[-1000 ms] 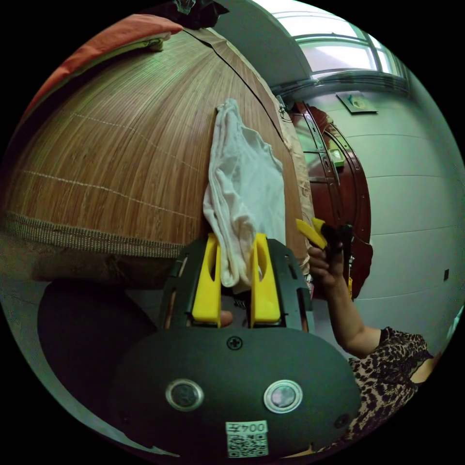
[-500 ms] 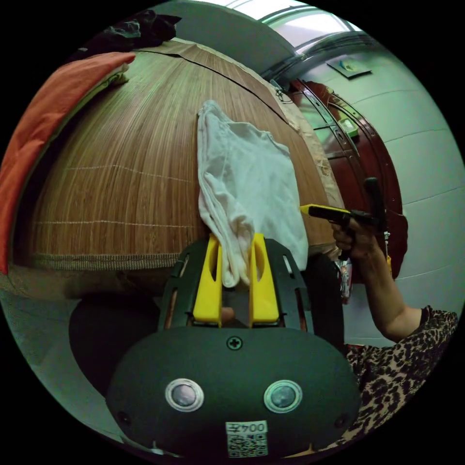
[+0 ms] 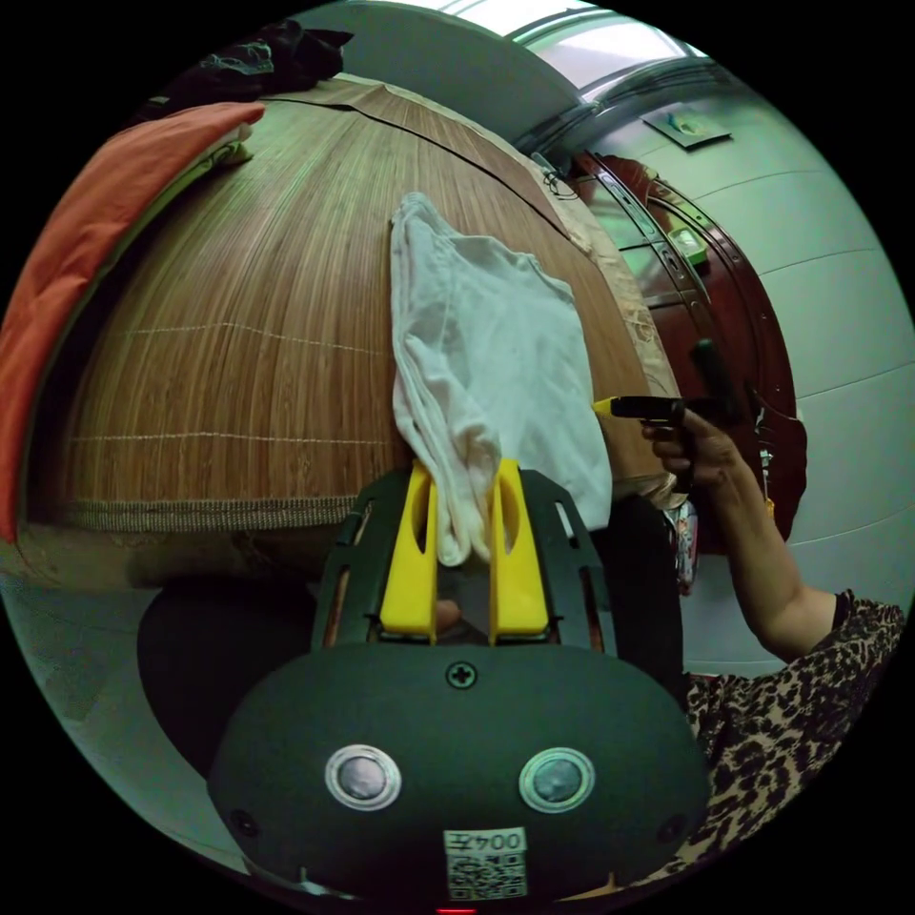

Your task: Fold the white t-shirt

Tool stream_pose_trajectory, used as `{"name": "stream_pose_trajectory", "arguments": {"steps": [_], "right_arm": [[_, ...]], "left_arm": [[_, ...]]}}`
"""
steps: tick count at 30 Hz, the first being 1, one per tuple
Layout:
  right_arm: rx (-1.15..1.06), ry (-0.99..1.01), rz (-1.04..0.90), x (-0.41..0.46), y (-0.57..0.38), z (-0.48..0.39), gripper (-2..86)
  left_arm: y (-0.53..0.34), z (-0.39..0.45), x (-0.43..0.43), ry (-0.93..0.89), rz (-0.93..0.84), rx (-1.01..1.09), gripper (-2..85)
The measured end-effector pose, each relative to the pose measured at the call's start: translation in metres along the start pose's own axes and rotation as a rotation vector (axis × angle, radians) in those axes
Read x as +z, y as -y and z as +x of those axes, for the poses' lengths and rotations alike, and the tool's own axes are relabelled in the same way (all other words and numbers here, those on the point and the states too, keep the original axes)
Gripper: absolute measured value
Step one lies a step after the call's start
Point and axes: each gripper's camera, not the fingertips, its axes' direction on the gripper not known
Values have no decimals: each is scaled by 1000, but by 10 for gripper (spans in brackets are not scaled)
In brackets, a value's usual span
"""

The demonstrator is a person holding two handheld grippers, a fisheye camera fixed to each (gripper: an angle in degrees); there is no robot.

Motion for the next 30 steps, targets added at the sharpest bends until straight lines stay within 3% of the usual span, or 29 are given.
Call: {"name": "stream_pose_trajectory", "arguments": {"steps": [2, 6, 11, 17, 30], "right_arm": [[-106, -190, -23, 2, 6, -29, 38], [-93, -184, 38, -4, 7, -23, 48], [98, 279, 184, -27, -1, 61, 118], [131, 677, 196, -21, 14, 118, 189], [9, 870, 135, 0, 63, 129, 183]], "left_arm": [[1, 5, 1, 13, 1, 9, 93], [3, 11, 0, 18, 0, 15, 94], [5, 16, -3, 24, -2, 23, 94], [7, 16, -8, 21, 3, 15, 94], [12, 4, -32, 14, 3, -4, 90]]}}
